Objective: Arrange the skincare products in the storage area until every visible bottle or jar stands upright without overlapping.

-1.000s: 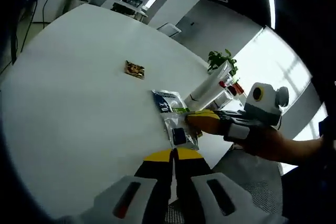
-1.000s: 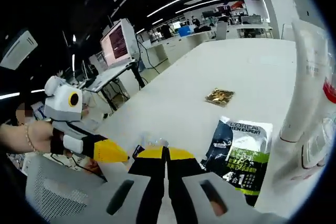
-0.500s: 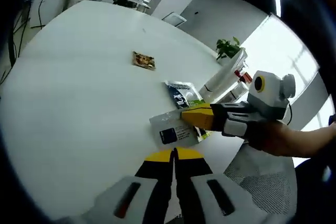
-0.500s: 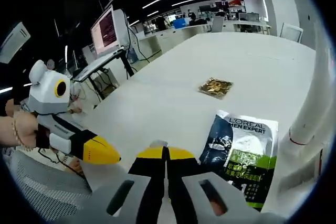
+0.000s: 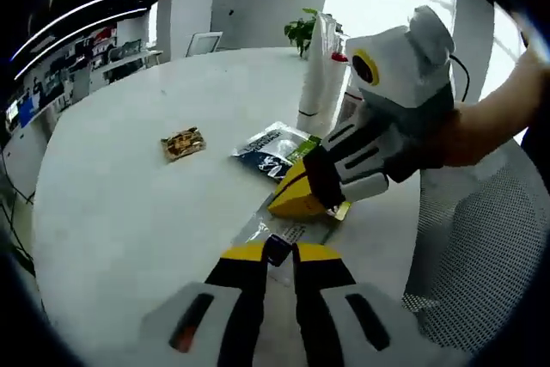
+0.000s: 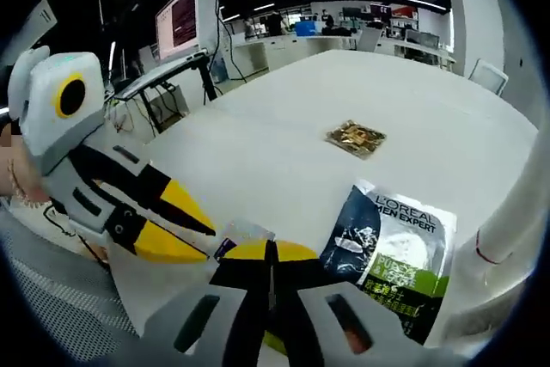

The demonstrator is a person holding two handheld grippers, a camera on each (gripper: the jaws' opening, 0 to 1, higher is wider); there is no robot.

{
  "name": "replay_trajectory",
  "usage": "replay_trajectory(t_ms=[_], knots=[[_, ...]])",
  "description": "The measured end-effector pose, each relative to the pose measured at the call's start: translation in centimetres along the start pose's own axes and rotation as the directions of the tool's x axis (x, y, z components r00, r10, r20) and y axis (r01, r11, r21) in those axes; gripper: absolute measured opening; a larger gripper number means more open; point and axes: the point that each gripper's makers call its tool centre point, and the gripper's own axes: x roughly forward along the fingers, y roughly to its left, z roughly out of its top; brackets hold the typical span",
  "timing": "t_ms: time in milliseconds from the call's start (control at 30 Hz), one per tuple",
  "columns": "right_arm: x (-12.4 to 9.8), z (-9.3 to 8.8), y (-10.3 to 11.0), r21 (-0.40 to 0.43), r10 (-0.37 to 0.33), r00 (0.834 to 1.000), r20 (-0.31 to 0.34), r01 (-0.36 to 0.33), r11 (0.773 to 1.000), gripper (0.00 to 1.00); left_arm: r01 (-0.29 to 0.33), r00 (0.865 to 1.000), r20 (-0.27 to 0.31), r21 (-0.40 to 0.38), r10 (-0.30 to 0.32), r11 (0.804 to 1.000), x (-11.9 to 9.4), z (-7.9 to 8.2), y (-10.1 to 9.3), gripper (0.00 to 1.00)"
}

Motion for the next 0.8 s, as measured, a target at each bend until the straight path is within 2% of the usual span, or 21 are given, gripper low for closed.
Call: replay_trajectory(t_ms=[67, 133, 233, 500, 633, 700, 800], knots=[[0.0, 0.0, -0.1, -0.005, -0.004, 1.000, -0.001, 0.004, 1.000, 0.01, -0.011, 1.000, -0.017, 0.045, 0.012, 0.999, 0.7, -0.4, 0.4, 0.09], [0.1, 0.0, -0.1, -0.006, -0.004, 1.000, -0.003, 0.004, 1.000, 0.01, -0.019, 1.000, -0.024, 0.046, 0.020, 0.999, 1.1, -0.3, 0.2, 0.09], [0.2, 0.0, -0.1, -0.011, -0.005, 1.000, -0.004, 0.005, 1.000, 0.01, -0.037, 0.999, -0.033, 0.057, 0.039, 0.998, 1.6, -1.0, 1.0, 0.09], [0.3, -0.3, -0.4, -0.026, -0.017, 1.000, -0.020, 0.017, 1.000, 0.01, -0.035, 0.998, -0.049, 0.064, 0.038, 0.997, 1.9, -1.1, 1.2, 0.11], [0.3, -0.2, -0.3, -0.095, -0.022, 1.000, -0.018, 0.020, 0.995, 0.02, -0.040, 0.998, -0.048, 0.054, 0.042, 0.998, 2.0, -1.2, 1.4, 0.11], [0.3, -0.2, -0.3, -0.167, -0.025, 0.999, -0.022, 0.021, 0.986, 0.03, -0.040, 0.998, -0.047, 0.055, 0.043, 0.998, 2.0, -1.2, 1.2, 0.11], [0.0, -0.2, -0.2, -0.214, -0.024, 1.000, -0.013, 0.020, 0.977, 0.04, -0.036, 0.998, -0.047, 0.063, 0.039, 0.997, 2.1, -1.2, 1.2, 0.11]])
